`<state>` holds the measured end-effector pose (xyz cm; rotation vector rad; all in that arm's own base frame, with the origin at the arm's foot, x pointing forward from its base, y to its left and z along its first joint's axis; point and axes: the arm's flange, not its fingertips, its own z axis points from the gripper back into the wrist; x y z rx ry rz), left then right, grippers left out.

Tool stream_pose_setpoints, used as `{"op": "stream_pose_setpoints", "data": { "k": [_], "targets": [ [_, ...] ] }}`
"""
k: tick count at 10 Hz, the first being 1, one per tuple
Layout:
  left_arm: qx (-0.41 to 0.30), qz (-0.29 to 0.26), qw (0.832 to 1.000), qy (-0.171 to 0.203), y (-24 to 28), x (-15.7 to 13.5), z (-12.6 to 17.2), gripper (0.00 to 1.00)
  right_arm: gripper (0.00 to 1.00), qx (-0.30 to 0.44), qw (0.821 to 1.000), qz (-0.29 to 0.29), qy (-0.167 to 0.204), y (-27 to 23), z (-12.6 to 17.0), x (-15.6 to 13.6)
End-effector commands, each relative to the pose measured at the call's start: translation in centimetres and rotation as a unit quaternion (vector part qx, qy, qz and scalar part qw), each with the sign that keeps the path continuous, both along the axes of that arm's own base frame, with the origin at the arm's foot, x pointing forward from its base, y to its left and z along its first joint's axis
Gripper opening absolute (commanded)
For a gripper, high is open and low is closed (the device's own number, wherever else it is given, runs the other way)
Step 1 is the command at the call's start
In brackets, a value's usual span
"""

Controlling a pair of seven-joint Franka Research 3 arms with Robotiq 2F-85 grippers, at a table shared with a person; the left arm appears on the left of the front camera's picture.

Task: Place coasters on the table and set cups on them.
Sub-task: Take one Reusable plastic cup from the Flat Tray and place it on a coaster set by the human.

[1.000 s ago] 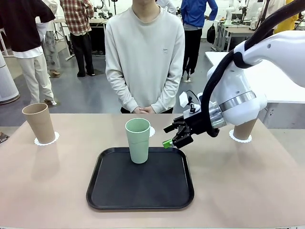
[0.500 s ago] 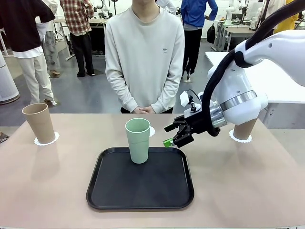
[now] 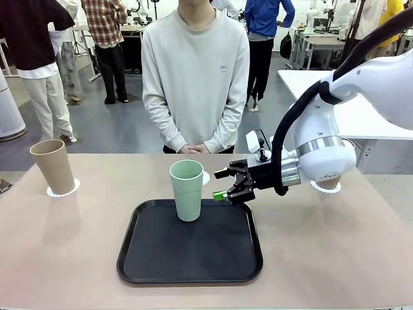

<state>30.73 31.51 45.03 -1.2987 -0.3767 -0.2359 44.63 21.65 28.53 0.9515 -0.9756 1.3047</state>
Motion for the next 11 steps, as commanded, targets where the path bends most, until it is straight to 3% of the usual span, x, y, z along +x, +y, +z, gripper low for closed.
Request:
{"op": "stream_pose_setpoints", "data": {
  "k": [1,6,11],
  "targets": [
    [-0.004,-0.001,1.0,-0.002,0.0,-0.2,0.2,1.0,1.0,0.026,1.0,0.011,-0.006,0.4,-1.7,0.8],
    [-0.004,-0.001,1.0,-0.002,0.0,-0.2,0.2,1.0,1.0,0.026,0.999,0.026,-0.011,3.3,-3.3,1.8],
    [-0.004,-0.001,1.0,-0.002,0.0,-0.2,0.2,1.0,1.0,0.025,0.999,0.04,-0.014,5.8,-3.0,2.5]
  ]
}}
